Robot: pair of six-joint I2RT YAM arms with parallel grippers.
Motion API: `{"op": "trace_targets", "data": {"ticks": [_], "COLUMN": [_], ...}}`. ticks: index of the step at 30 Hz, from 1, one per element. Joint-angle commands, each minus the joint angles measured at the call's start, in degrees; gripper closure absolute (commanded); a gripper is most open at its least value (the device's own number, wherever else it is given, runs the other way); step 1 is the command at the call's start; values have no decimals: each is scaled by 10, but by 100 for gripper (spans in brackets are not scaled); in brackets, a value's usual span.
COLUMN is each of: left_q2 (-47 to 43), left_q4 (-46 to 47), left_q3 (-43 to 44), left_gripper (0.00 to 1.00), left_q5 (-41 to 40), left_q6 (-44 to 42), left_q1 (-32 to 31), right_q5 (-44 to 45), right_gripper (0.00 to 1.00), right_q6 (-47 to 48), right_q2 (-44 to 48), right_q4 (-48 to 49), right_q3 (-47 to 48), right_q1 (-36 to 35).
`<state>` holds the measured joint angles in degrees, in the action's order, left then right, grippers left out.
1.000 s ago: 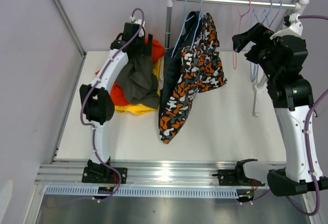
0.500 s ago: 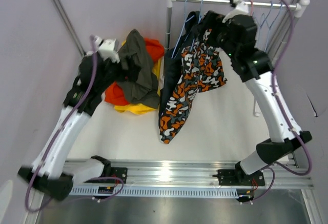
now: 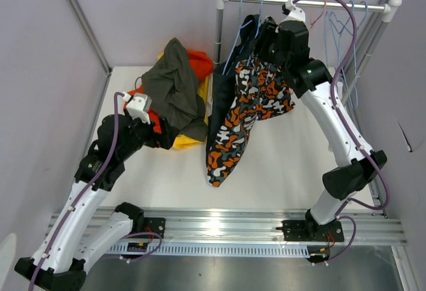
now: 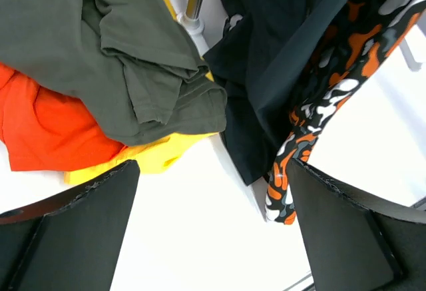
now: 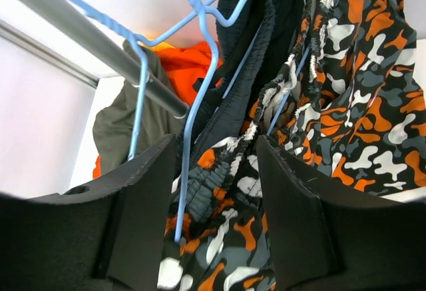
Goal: Remove the shorts from the hanger
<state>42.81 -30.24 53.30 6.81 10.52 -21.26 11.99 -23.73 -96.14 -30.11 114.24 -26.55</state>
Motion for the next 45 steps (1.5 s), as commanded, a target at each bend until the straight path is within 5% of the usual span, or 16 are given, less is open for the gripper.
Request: {"op": "trace_targets", "data": {"ticks": [1, 4, 8, 12, 17, 21, 26, 42, 43, 45], "left_q2": [-15, -15, -14, -9, 19, 75, 147, 398, 402, 411], "left_q4": [16, 23, 31, 39, 55, 102, 214, 350, 351, 351], "left_q3": [6, 6, 1, 7, 50, 105, 136, 275, 278, 280], "left_gripper": [1, 1, 1, 1, 1, 1, 1, 1, 3, 32], "left_q5": [22, 28, 36, 53, 101, 107, 176, 213, 207, 189], "left_q6": [6, 9, 17, 20, 16, -5, -7, 0, -1, -1], "left_q1": [-3, -3, -4, -4, -26, -142, -210, -309, -312, -322], "right_q5": [15, 16, 20, 33, 40, 52, 66, 82, 82, 83], "right_gripper": [44, 50, 80, 99, 100, 100, 100, 100, 100, 100], "right_q6": [-8, -10, -9, -5, 4, 13, 18, -21, -22, -24], "right_q2": [-17, -30, -41, -33, -4, 19, 53, 189, 191, 192], "right_q4": [24, 20, 7, -3, -14, -27, -50, -28, -30, -33], "right_q3": [29, 38, 54, 60, 69, 105, 137, -29, -30, -31], "right_q1": [-4, -10, -16, -18, -18, -23, -38, -76, -76, -76]}}
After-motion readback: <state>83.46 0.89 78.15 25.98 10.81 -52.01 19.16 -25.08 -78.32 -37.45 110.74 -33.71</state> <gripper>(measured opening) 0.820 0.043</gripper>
